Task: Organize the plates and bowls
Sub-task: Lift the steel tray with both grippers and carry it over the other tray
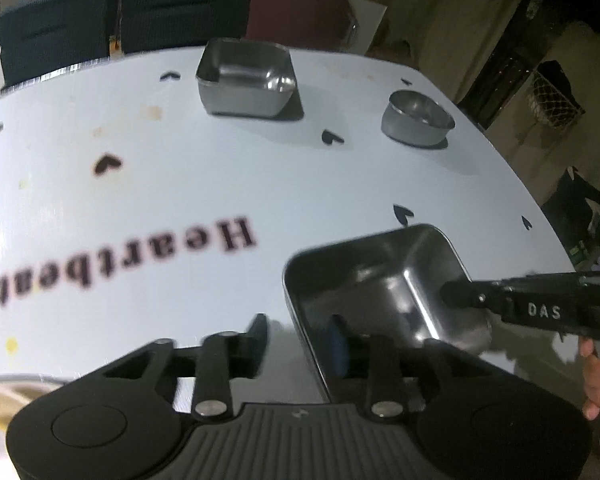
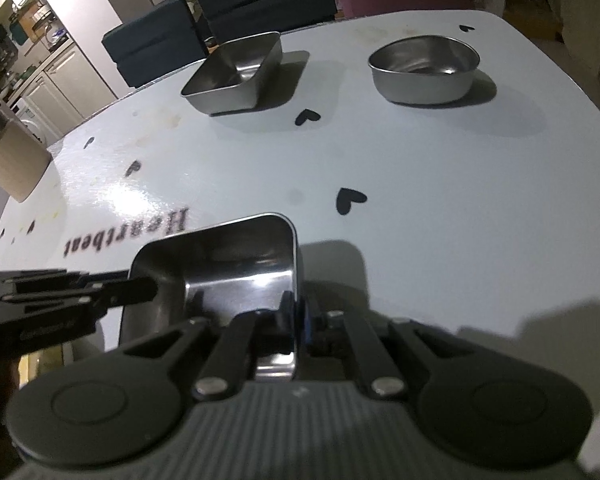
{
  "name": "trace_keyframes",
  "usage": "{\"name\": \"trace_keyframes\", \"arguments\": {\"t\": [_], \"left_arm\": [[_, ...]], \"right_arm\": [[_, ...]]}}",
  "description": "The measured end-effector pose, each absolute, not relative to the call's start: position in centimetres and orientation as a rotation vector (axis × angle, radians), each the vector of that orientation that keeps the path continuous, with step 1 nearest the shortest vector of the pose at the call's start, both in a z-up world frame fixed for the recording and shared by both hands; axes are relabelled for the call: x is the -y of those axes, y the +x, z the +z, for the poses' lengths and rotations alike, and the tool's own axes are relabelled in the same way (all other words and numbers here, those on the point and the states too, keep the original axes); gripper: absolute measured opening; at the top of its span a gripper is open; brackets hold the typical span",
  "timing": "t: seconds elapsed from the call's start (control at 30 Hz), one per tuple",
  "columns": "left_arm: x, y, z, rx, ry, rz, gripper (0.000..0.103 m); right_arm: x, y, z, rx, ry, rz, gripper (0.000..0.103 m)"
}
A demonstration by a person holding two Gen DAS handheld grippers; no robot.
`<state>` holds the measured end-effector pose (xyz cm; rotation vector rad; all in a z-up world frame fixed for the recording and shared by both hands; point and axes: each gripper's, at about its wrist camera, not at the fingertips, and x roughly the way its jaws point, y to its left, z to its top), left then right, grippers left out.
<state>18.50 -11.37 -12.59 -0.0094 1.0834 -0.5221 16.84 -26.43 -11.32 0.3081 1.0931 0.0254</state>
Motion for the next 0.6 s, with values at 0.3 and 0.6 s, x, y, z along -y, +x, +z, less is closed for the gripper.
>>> {"name": "trace_keyframes", "arguments": {"t": [0.3,0.6], "left_arm": [[12.0,17.2,-12.5,-1.095,0.006,-0.56,0.034],[11.9,17.1,-12.4,-1.084,0.008,-0.556,0.022]], "right_arm": [[26.7,16.9,-11.6,-1.096,0.311,0.015,0.003],[26.6,16.9,-11.5,-1.088,0.294,0.028,0.003]]}}
